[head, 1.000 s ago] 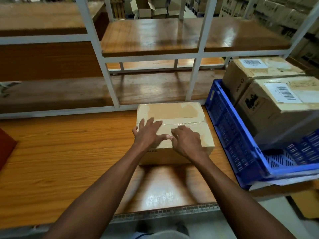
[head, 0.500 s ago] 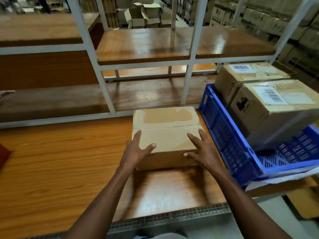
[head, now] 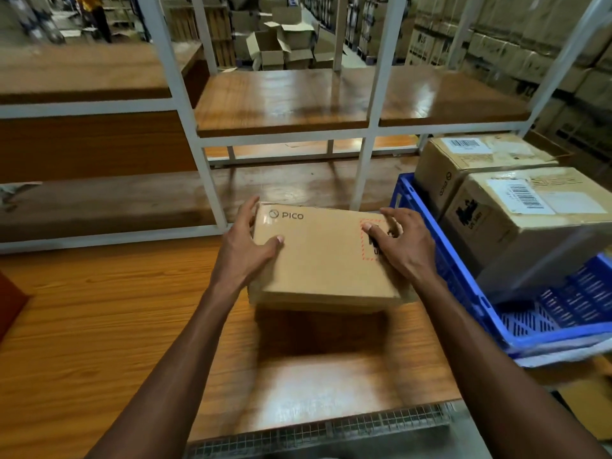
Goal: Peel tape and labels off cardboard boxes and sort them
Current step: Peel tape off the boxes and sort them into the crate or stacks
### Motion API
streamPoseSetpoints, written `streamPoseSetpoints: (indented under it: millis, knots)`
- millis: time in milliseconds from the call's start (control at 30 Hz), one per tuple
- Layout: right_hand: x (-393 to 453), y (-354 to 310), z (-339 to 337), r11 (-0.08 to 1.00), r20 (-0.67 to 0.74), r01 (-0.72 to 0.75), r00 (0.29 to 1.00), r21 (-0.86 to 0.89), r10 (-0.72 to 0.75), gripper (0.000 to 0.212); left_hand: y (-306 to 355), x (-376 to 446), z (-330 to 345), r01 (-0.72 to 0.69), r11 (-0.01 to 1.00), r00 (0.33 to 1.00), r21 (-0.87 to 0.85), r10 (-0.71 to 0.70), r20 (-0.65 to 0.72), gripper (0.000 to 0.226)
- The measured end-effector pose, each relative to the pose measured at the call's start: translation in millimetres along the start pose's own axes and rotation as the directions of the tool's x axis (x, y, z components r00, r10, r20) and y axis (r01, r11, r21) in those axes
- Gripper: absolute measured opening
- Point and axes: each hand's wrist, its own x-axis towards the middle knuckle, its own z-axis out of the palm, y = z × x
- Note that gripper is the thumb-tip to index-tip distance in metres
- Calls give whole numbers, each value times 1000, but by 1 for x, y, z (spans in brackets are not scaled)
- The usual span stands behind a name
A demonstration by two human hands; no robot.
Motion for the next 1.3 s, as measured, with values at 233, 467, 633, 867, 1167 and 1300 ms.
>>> streamPoseSetpoints:
  millis: [233,467,633,867,1167,1300]
  knots:
    - [24,15,9,925,162,-268,959,268,231,47,21,12,-19,-80,981,986,-177,104,128,52]
    - [5,42,49,662,453,-556,822,503,346,34,41,23,-14,-203,967,899,-153,246,363,63]
    - [-10,46,60,692,474,-590,790,416,389,22,34,36,7,-109,904,974,413,14,226,87]
    - [21,-7,-2,810,267,-316,942,494,204,17,29,54,17,-209,836,914,507,-16,405,59]
    - [34,-65,-52,946,607,270,787,-178,-111,64,36,63,50,-156,882,926,444,-25,376,72]
    - [23,-68,-37,917,570,294,816,-269,-95,84,37,65,45,-189,870,934,455,16,357,75]
